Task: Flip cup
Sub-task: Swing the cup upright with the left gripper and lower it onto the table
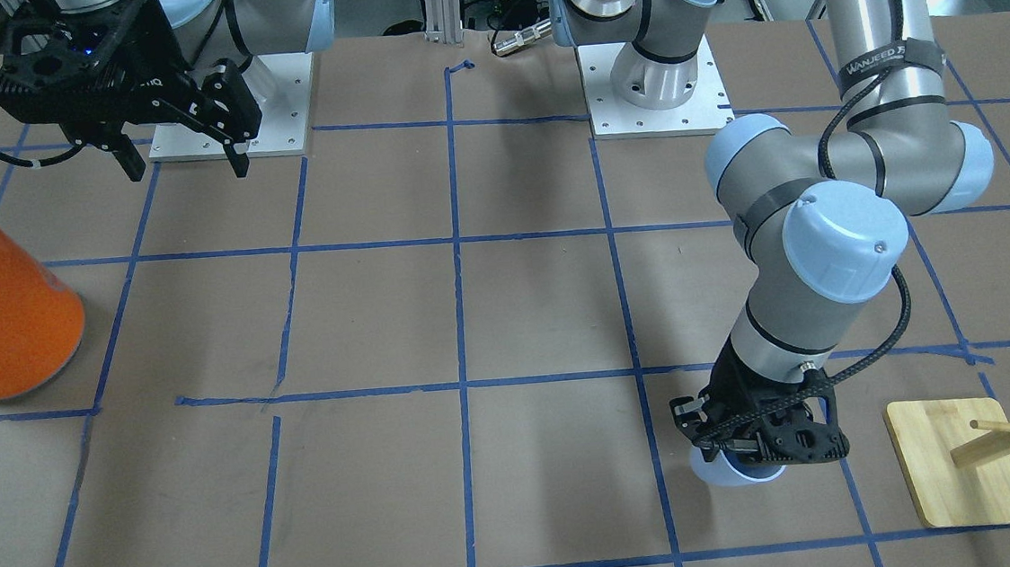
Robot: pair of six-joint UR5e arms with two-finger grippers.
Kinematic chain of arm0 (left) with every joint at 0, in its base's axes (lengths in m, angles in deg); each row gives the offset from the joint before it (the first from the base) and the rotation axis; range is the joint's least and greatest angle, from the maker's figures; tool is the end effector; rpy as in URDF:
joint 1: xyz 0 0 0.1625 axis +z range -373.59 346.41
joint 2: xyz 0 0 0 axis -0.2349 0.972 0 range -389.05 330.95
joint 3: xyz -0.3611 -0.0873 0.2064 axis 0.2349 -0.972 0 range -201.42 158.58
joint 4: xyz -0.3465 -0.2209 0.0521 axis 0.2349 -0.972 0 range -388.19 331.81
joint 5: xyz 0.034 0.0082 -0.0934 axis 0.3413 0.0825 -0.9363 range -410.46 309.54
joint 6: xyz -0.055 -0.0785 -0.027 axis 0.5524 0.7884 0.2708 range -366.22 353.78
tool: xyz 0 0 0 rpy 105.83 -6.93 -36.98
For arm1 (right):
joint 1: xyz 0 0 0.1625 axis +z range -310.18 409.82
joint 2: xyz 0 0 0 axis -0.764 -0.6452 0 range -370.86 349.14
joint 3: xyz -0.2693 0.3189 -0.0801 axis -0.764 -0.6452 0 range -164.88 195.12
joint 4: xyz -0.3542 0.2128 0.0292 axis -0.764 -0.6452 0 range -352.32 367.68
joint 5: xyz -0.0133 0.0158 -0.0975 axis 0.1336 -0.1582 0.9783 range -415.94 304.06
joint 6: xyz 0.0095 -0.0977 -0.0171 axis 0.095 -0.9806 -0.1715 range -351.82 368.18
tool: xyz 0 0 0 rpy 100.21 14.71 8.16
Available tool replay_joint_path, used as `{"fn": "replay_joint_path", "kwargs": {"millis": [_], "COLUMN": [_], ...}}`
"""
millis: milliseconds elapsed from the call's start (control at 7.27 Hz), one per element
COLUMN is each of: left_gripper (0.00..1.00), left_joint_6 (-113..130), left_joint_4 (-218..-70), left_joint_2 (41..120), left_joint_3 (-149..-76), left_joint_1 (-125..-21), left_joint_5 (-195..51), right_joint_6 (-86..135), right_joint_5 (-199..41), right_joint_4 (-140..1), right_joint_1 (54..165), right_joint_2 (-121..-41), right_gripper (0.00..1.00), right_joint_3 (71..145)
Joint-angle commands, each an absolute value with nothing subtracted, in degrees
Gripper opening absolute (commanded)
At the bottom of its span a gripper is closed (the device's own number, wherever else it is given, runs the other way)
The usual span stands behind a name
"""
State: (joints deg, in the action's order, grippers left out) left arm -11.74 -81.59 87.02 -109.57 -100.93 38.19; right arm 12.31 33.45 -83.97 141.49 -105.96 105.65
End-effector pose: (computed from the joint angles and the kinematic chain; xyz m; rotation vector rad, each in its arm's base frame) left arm -0.1048 -0.6688 0.3074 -0.0817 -3.1142 0.3395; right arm 0.1477 -0.4590 0.5289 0.0662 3.1203 -0.1686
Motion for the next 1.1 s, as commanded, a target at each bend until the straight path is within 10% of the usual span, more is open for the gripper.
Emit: {"fn": "replay_joint_path", "kwargs": {"millis": [0, 826, 963], "left_gripper": [0.00, 0.00, 0.47], "left_joint_6": [-19.7, -21.7, -21.9], "left_joint_4": [-81.5, -67.3, -67.1], "left_joint_2": [88.5, 88.3, 88.1], "left_joint_3": [-109.6, -118.4, -118.2], "left_joint_1": [-100.6, -99.8, -99.8], "left_joint_5": [43.8, 43.6, 43.3], "right_joint_6": [12.3, 12.3, 12.3], "right_joint_5": [33.4, 33.4, 33.4], "right_joint_4": [-83.9, -84.0, -84.0], "right_joint_1": [141.5, 141.5, 141.5], "right_joint_2": [-106.0, -105.9, -105.9], "right_gripper": [1.00, 1.00, 1.00], "right_joint_3": [105.7, 105.7, 105.7]}}
